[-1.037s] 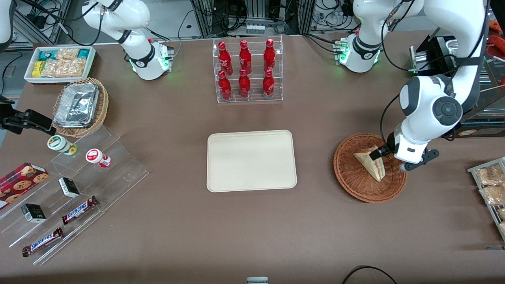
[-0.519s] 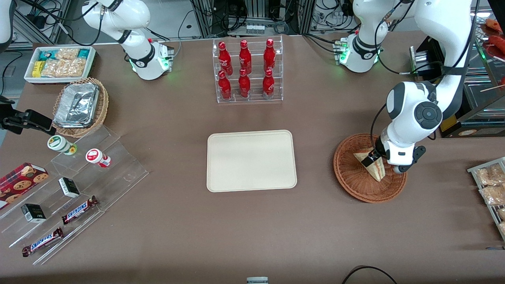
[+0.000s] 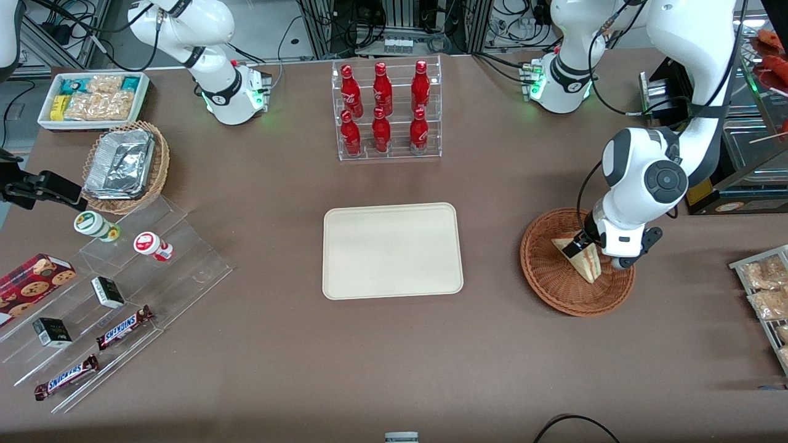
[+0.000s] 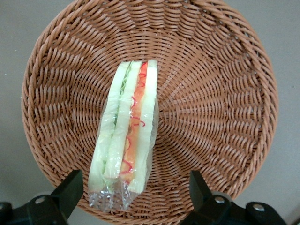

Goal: Place sandwich from basket to tray
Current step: 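Lower the left gripper around the sandwich and close it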

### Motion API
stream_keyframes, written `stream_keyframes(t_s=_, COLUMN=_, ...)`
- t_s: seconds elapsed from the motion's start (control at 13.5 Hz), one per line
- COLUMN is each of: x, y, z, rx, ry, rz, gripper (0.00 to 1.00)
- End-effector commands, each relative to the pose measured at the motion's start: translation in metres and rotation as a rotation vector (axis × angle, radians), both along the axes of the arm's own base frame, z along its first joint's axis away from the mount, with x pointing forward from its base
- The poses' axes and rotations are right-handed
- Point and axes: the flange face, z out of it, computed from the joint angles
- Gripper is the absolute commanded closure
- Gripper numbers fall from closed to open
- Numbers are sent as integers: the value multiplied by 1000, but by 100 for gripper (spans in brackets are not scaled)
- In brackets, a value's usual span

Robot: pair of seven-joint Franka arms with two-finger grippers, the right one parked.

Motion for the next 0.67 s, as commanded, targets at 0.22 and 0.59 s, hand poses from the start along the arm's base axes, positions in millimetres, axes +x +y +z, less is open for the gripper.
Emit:
stream_keyframes(t_s=0.22, x=1, y=7, z=-27, rx=22, ry=14, rz=-25, gripper=0)
stream_keyframes(t_s=0.59, x=1, y=7, z=-29, rx=23, ry=22, rz=-25, gripper=100)
